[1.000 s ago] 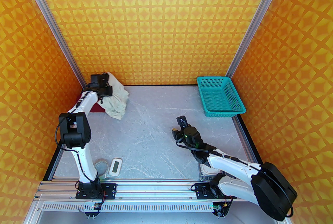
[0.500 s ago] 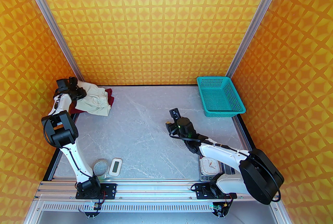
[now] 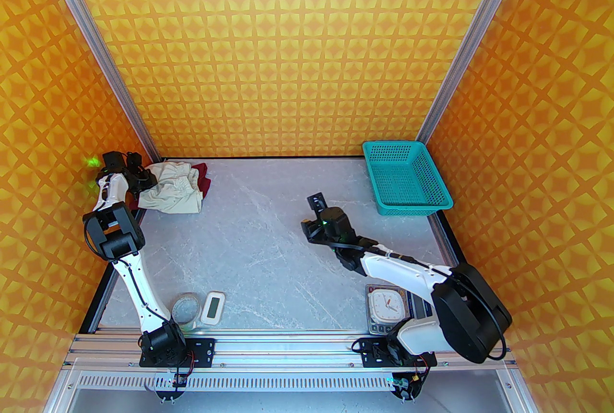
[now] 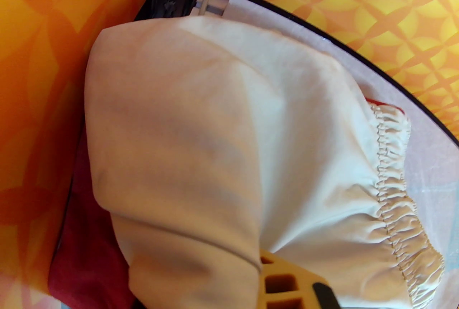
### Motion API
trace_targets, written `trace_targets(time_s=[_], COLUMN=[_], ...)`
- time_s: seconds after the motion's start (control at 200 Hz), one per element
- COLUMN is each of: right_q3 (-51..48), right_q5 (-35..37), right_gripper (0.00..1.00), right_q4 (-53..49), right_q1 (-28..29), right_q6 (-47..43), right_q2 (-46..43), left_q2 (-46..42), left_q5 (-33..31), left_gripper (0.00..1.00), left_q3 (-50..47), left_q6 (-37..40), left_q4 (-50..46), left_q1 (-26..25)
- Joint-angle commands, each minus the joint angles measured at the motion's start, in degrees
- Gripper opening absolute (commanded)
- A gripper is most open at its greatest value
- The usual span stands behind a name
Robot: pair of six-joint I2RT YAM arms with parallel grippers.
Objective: Fold and stack the mixed laundry pile
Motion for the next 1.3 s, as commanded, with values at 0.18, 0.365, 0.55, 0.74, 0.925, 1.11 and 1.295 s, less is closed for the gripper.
trace_targets(time_s=[0.18,0.365,0.55,0.74,0.925,1.11,1.295], right_q3=[-5.8,-15.2,-18.3,-13.5,-20.8,-20.0,-20.6], right_q5=[9.6,14.8,5.9,-4.3,-14.9,-8.7,-8.5], right_gripper=[0.65,0.80,0.84,0.90,0.99,0.99,0.98], right_q4=[-7.1,10.9,26.9,20.9,39.5,40.7,42.5], right_q1=[-12.6,-21.7,-26.7,-30.3,-30.4,-30.4,-30.4], right_q6=[2.5,-3.1,-6.3,-6.2,-4.1,-1.7,-2.1], right_q2=[-13.9,-12.2,-3.2,0.1,3.2,6.4,6.8], left_q2=[-6.8,-20.9,-32.7,-47.9,-64.7,-76.3,-78.6], left_q5=[-15.5,-20.9,-21.6,-21.6,-21.5,-21.8,-25.5], left_gripper=[0.77,0.96,0.99,0.99,0.99,1.00,0.98], left_q3=[5.0,-9.8,-21.5,-40.4,-65.1,-84.4,-92.8], left_q6=[0.2,-2.2,-5.3,-9.7,-14.0,-10.9,-2.0], left_q4=[-9.2,0.0,3.3,10.3,22.0,33.3,41.8], left_q1=[-3.5,-10.4,-16.9,-24.3,-31.0,-32.8,-32.6])
